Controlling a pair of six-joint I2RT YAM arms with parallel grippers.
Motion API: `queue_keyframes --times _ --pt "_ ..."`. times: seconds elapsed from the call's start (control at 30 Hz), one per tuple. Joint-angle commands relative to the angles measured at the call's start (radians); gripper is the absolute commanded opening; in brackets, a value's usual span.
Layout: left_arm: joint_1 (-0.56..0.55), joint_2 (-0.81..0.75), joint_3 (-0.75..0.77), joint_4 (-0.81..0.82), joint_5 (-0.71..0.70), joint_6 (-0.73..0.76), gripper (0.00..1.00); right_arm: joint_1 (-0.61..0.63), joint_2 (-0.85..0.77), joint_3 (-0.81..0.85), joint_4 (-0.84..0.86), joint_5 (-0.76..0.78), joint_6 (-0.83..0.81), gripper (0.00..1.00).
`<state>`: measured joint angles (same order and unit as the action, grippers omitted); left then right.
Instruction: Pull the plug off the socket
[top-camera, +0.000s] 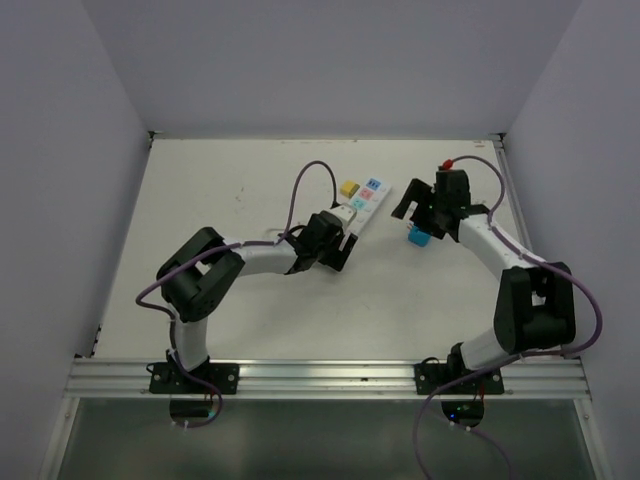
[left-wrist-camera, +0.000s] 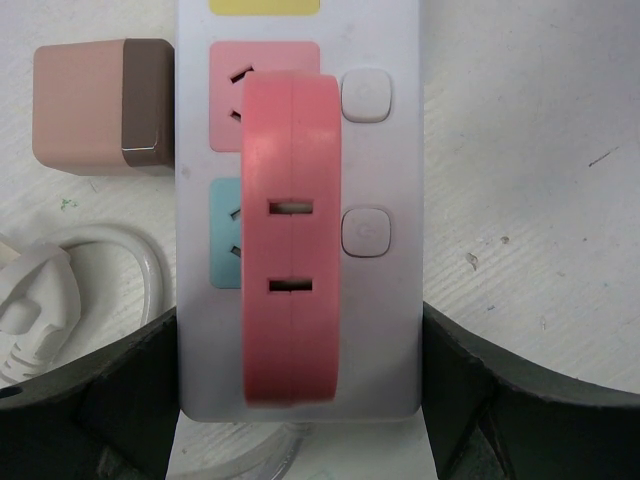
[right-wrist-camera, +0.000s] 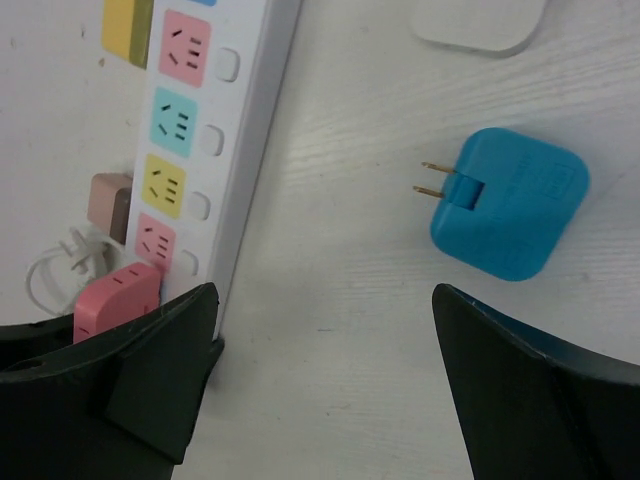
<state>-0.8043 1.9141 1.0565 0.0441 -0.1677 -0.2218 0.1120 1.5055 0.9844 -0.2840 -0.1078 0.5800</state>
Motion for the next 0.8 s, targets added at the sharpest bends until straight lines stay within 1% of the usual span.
queue_keyframes --times 0.0,0.03,0.07,0.1,0.2,0.23,0.3,0.33,0.43,0.47,0.53,0.63,0.77 --pt "0.010 0.091 -0.096 -0.316 0.083 -0.034 0.32 0.052 0.045 0.066 -0.004 0.037 -0.005 0.93" --pt "0.010 0.089 -0.096 -0.317 0.079 -0.034 0.39 0.061 0.056 0.077 -0.007 0.036 -0.005 0.93" --pt "0.010 0.088 -0.095 -0.319 0.074 -0.039 0.40 0.080 0.082 0.089 -0.017 0.036 -0.006 0.93" --pt "0.011 0.080 -0.093 -0.320 0.070 -0.039 0.45 0.089 0.094 0.115 -0.021 0.037 -0.009 0.93" --pt "0.010 0.053 -0.092 -0.316 0.069 -0.048 0.63 0.113 0.142 0.167 -0.032 0.046 -0.005 0.93" --pt "0.011 0.043 -0.090 -0.313 0.073 -0.051 0.71 0.118 0.157 0.181 -0.034 0.057 -0.002 0.93" --pt "0.010 0.008 -0.089 -0.299 0.088 -0.060 0.81 0.136 0.200 0.229 -0.046 0.069 0.007 0.92" --pt "0.011 -0.007 -0.089 -0.290 0.091 -0.063 0.89 0.144 0.214 0.247 -0.052 0.074 0.009 0.92" --pt "0.011 -0.061 -0.086 -0.262 0.094 -0.079 0.93 0.170 0.277 0.318 -0.069 0.105 0.018 0.91" --pt "0.010 -0.084 -0.082 -0.251 0.094 -0.082 0.97 0.184 0.297 0.354 -0.078 0.105 0.026 0.90" --pt "0.010 -0.102 -0.084 -0.237 0.091 -0.079 0.99 0.196 0.343 0.385 -0.089 0.105 0.032 0.89" --pt "0.011 -0.130 -0.084 -0.224 0.082 -0.076 1.00 0.219 0.386 0.422 -0.093 0.135 0.046 0.89" --pt "0.010 -0.196 -0.119 -0.164 0.044 -0.067 1.00 0.250 0.436 0.470 -0.119 0.164 0.064 0.87"
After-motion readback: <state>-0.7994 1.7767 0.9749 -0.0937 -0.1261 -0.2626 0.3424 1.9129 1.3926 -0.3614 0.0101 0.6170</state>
